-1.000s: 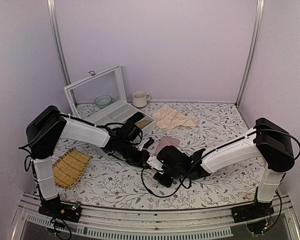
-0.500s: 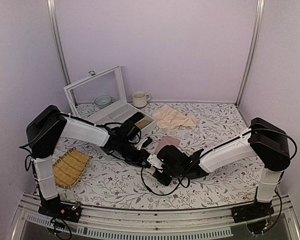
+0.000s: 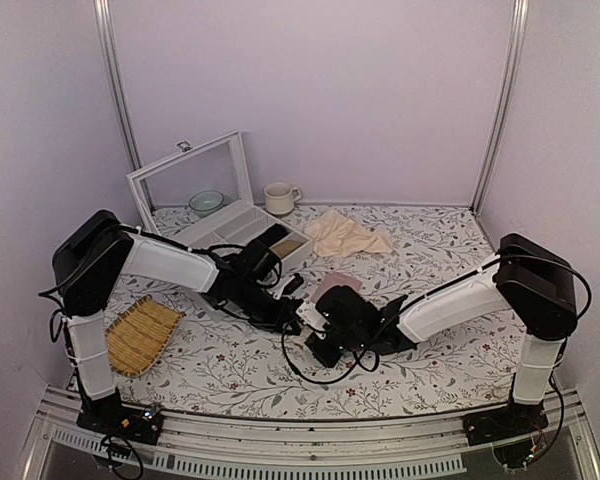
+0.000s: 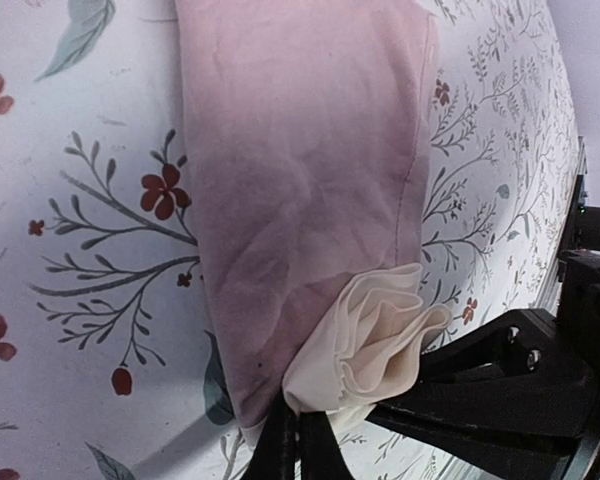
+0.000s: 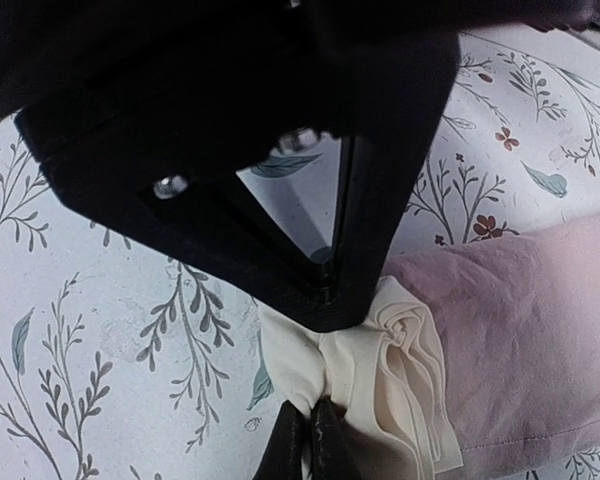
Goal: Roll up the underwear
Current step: Roll the underwear at the center of the board.
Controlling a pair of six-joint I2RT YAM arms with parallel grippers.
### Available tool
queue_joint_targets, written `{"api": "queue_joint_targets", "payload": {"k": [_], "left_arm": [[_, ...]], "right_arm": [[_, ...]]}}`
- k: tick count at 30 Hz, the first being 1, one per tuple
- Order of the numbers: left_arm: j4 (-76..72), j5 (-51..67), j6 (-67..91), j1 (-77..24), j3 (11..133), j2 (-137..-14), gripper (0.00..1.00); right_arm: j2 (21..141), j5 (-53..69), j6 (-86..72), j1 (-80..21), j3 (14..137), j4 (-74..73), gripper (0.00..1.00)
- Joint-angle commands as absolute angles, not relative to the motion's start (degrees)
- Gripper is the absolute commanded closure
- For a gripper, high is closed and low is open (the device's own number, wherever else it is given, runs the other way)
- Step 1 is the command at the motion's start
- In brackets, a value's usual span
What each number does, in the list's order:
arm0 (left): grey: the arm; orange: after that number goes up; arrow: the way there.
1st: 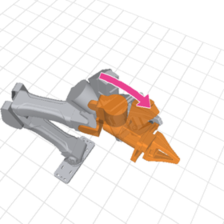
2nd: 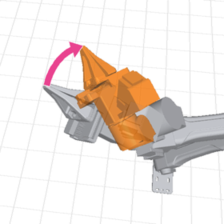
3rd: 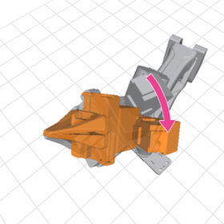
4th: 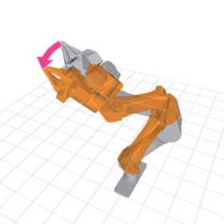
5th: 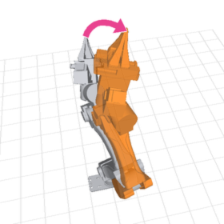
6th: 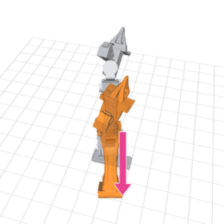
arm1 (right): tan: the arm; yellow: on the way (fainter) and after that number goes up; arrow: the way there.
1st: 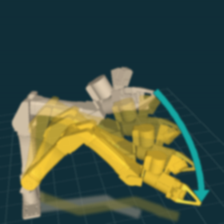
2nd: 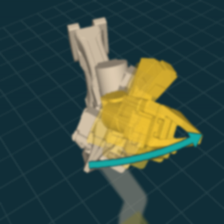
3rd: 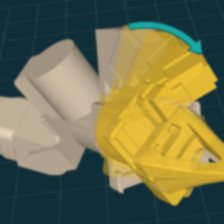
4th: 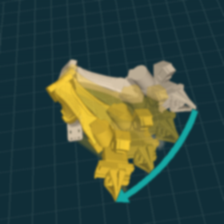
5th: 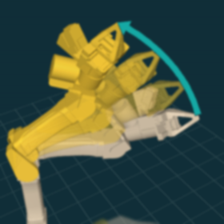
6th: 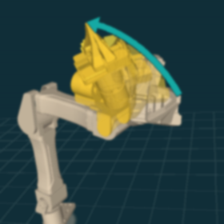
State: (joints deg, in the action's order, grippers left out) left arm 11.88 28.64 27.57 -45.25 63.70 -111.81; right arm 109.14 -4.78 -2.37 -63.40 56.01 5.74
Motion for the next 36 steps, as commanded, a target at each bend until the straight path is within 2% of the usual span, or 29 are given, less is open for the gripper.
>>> {"api": "queue_joint_targets", "payload": {"k": [1,2,3,6,9,24,36], "left_arm": [[12.6,30.6,26.5,-46.0,65.3,-112.1,1.0],[12.9,30.5,26.5,-45.9,65.6,-112.1,1.0],[13.4,30.1,26.5,-45.9,66.1,-112.1,0.96],[14.2,28.9,27.1,-45.2,66.6,-110.6,0.72],[14.5,28.9,28.0,-43.8,67.0,-108.3,0.63],[16.6,29.1,28.3,-41.0,69.1,-107.0,0.63],[14.2,30.6,28.3,-40.8,66.8,-106.7,0.64]], "right_arm": [[113.9,0.3,-4.6,-63.0,54.4,-0.2,1.0],[113.7,1.4,-4.8,-62.8,54.4,-0.3,1.0],[113.2,2.9,-5.3,-62.6,54.3,-0.4,1.0],[111.3,6.8,-6.9,-61.4,53.5,-0.1,1.0],[109.3,10.5,-9.5,-59.6,51.9,1.5,1.0],[106.6,33.5,-19.8,-51.0,48.4,9.7,1.0],[111.1,53.2,-32.4,-43.3,48.2,20.2,1.0]]}}
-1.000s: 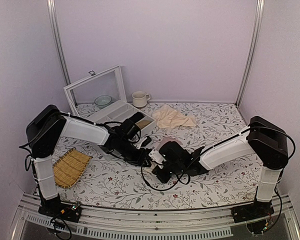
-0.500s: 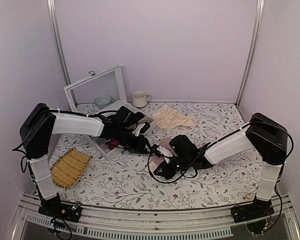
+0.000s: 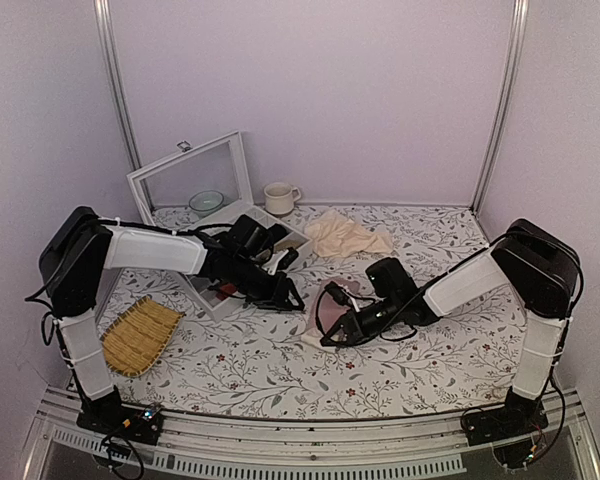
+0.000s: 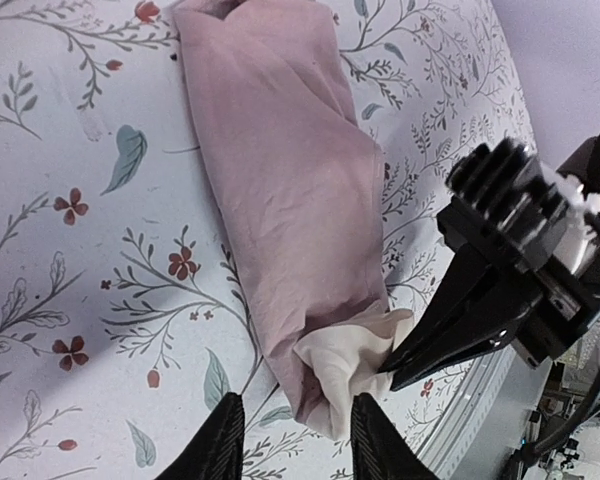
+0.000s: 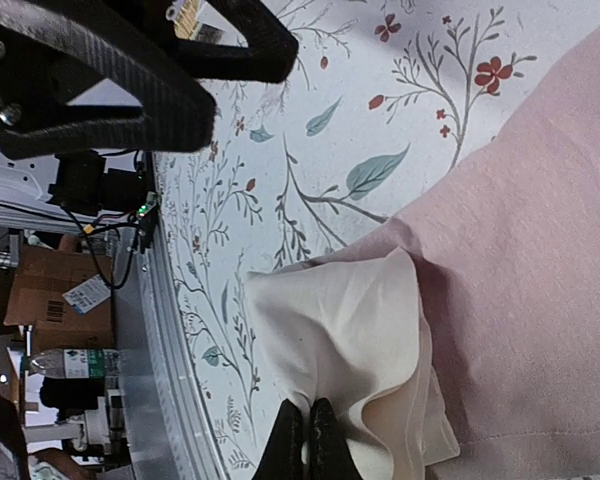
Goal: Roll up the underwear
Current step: Roll the underwear at the center of the board.
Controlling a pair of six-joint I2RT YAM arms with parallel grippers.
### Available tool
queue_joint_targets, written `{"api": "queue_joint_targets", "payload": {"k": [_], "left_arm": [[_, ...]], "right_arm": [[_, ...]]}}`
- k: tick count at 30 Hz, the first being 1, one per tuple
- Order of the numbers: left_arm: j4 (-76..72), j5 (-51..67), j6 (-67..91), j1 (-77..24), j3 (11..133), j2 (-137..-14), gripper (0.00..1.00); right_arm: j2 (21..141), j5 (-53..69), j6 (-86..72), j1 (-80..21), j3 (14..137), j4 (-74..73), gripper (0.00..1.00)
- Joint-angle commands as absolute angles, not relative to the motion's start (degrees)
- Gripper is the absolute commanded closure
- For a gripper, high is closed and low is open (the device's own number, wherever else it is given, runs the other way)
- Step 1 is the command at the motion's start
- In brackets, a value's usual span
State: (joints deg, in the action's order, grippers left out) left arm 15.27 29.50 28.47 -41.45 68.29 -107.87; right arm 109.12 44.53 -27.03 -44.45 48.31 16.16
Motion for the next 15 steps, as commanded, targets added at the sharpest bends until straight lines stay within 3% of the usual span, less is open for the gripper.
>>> {"api": "queue_joint_targets", "payload": {"k": [1,15], "left_arm": [[13.5,30.6,28.3,-40.9,66.1,-106.4,0.64],[8.9,32.3,27.8,-41.7,62.9,-105.6,0.64]], "right_arm": [[111.8,54.5,-33.1,-42.9,48.5,20.3,1.0],[116.4,53.4,-34.7,-41.6,49.1,16.7,1.0]]}}
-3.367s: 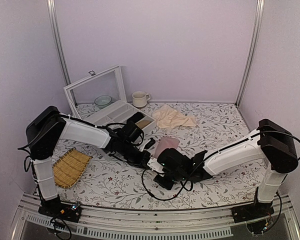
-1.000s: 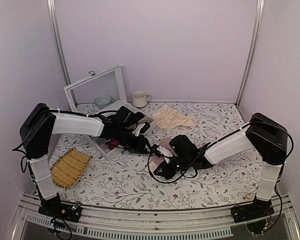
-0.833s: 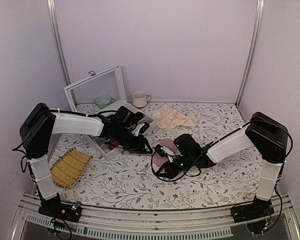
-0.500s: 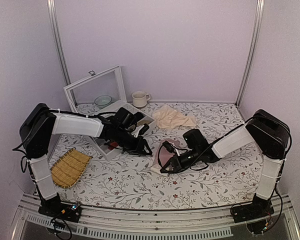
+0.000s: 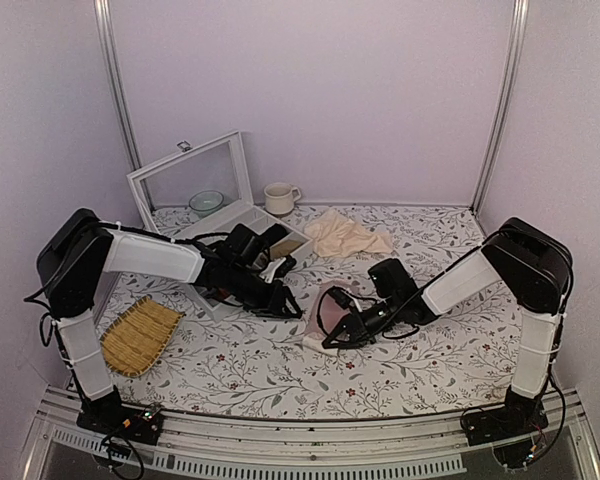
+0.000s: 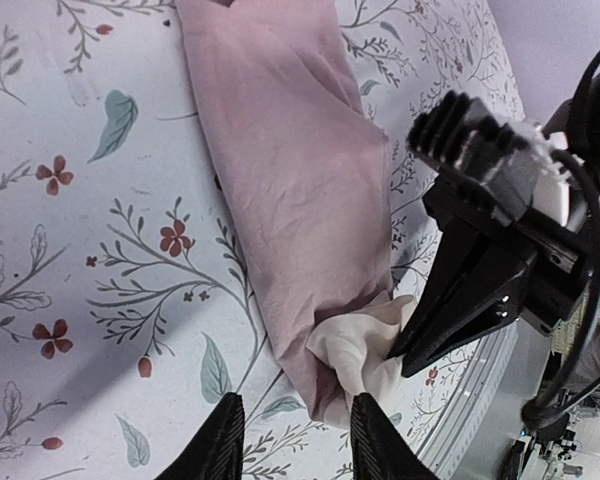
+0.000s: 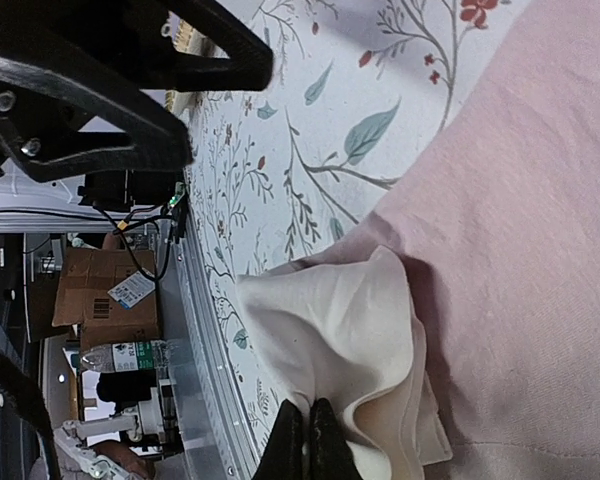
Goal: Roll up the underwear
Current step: Roll the underwear at the center of the board.
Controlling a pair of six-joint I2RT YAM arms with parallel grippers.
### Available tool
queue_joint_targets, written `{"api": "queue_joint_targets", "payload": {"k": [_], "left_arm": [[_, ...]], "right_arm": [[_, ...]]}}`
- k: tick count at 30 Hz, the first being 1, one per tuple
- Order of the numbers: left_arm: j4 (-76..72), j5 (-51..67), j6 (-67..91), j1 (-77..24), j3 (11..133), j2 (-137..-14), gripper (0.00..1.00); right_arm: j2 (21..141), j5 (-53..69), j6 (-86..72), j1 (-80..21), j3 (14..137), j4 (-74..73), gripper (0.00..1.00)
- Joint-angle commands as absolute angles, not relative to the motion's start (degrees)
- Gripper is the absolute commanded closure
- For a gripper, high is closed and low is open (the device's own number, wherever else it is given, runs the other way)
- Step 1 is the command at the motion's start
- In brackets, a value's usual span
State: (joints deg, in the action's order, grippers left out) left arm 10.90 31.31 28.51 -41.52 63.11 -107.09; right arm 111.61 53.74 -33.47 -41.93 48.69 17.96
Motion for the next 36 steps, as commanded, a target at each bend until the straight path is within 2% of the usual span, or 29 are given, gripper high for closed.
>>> {"api": "queue_joint_targets", "payload": {"k": [1,12,23,30,31,33,36], "left_arm": [[9.0,32.2,27.8,-41.7,63.0,-105.8,0.64],[9.3,31.8,26.3,-42.3,62.1,-105.6,0.64],[8.0,29.7,20.1,-44.9,58.7,-105.1,0.65],[5.7,28.0,18.1,-46.2,58.1,-103.8,0.71],[4.5,28.0,17.3,-46.4,57.3,-103.3,0.7],[2.0,27.8,16.5,-46.7,55.5,-102.6,0.56],[0.8,27.2,15.0,-47.3,54.0,-102.2,0.51]], "right_arm": [[116.7,53.0,-34.9,-41.6,49.3,16.2,1.0],[120.3,50.6,-35.9,-41.6,50.0,15.2,1.0],[123.3,56.1,-34.7,-40.6,54.6,10.8,1.0],[123.1,55.3,-30.9,-40.5,55.7,5.9,1.0],[123.1,55.3,-30.6,-40.4,55.8,5.7,1.0],[123.3,55.2,-30.1,-40.4,56.1,4.9,1.0],[123.4,54.9,-29.4,-40.4,56.5,3.6,1.0]]}}
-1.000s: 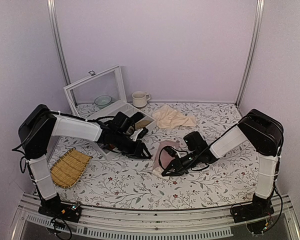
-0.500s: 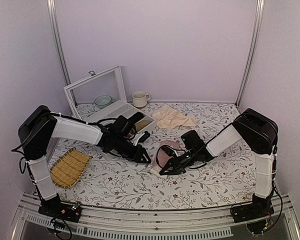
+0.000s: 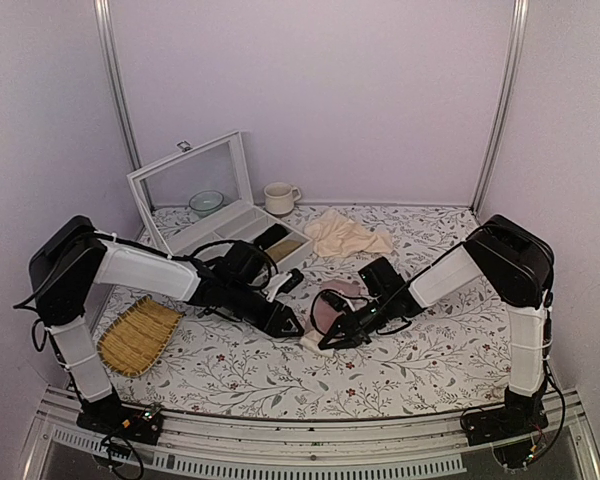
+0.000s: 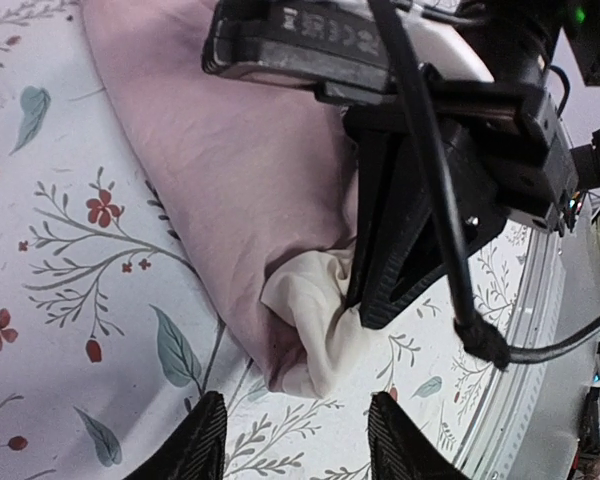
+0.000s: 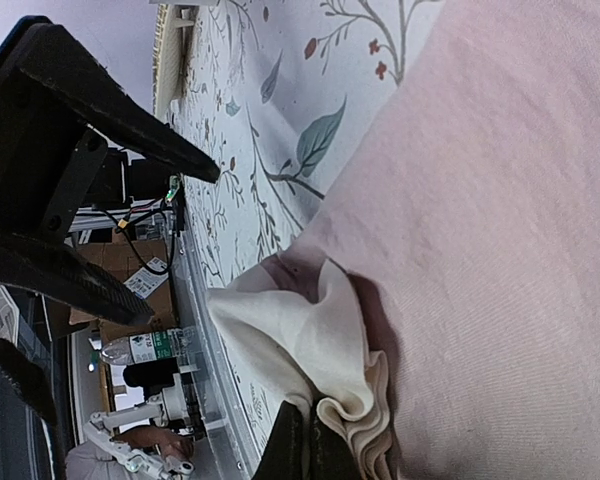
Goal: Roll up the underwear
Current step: Roll the underwear at the center of the board.
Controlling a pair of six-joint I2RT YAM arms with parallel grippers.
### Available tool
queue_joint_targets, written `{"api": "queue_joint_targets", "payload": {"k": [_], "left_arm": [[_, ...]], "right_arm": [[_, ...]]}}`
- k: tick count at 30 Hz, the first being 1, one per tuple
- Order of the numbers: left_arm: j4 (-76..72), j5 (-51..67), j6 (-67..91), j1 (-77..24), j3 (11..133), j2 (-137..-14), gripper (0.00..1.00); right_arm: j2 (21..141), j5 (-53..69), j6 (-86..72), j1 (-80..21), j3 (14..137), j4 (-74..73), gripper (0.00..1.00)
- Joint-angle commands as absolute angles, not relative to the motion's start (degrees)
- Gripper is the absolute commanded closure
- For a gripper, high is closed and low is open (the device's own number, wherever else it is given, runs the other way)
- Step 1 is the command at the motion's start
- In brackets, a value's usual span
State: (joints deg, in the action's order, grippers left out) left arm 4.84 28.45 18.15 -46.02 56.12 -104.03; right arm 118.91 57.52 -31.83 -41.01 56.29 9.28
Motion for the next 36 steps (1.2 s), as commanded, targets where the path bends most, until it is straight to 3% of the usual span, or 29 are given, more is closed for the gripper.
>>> {"api": "queue_joint_targets", "payload": {"k": [1,36], "left_arm": [[0.6,26.6,14.6,-47.7,53.7,-102.0,0.51],[-2.1,25.0,13.5,-51.5,58.3,-110.4,0.5]], "right_arm": [[123.4,55.0,-29.2,-40.4,56.7,3.3,1.0],[123.0,53.7,-25.8,-40.3,58.6,-2.3,1.0]]}}
